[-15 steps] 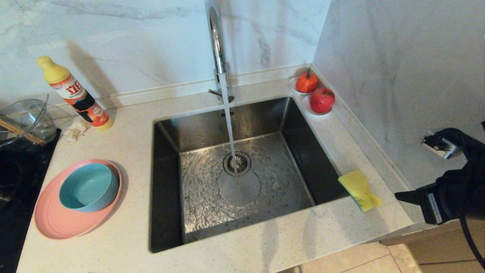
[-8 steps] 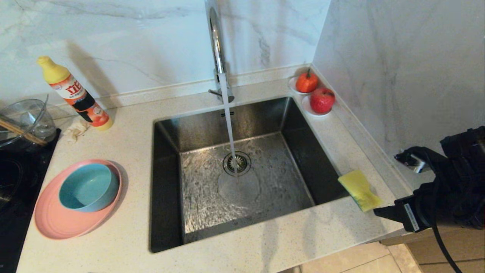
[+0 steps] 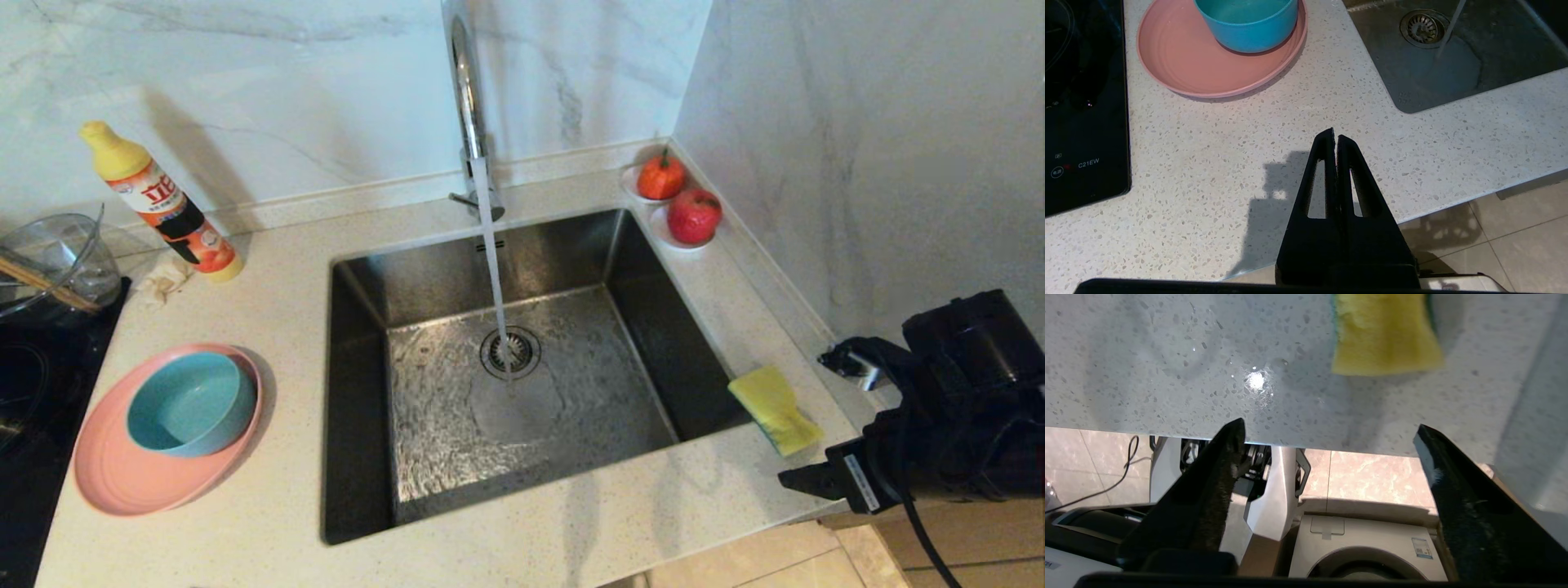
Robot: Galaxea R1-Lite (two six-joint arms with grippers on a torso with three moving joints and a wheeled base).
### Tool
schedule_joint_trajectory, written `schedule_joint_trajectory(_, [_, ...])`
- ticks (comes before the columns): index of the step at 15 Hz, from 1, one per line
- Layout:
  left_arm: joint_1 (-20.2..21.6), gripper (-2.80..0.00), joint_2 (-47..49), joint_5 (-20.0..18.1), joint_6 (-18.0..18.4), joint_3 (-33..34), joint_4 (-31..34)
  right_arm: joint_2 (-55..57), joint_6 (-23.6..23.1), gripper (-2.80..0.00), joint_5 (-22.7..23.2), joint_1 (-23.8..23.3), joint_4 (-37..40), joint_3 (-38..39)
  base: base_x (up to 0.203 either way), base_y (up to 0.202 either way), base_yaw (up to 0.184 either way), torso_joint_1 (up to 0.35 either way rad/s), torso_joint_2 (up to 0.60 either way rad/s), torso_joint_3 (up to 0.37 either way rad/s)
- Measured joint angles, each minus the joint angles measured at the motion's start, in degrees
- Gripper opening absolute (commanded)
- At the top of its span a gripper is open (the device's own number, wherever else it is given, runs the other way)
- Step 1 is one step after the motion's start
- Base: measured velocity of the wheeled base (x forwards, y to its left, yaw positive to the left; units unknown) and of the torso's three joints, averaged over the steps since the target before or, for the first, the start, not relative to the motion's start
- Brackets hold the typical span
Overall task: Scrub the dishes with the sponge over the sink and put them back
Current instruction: Pick up a bowl and the sponge
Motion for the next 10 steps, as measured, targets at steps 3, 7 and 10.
schedule_joint_trajectory(3, [0.0, -2.80, 0.0, 0.0, 0.0, 0.0, 0.0, 2.4, 0.2, 0.00, 0.0, 0.1, -0.4, -0.2, 0.000, 0.000, 0.000, 0.000, 0.00, 0.000])
schedule_joint_trajectory(7, [0.0, -2.80, 0.0, 0.0, 0.0, 0.0, 0.0, 5.0, -0.2, 0.00, -0.1, 0.1, -5.5, -0.1, 0.000, 0.000, 0.000, 0.000, 0.00, 0.000])
schedule_joint_trajectory(10, [0.0, -2.80, 0.0, 0.0, 0.0, 0.0, 0.0, 6.5, -0.2, 0.00, -0.3, 0.1, -5.9, -0.4, 0.000, 0.000, 0.000, 0.000, 0.00, 0.000])
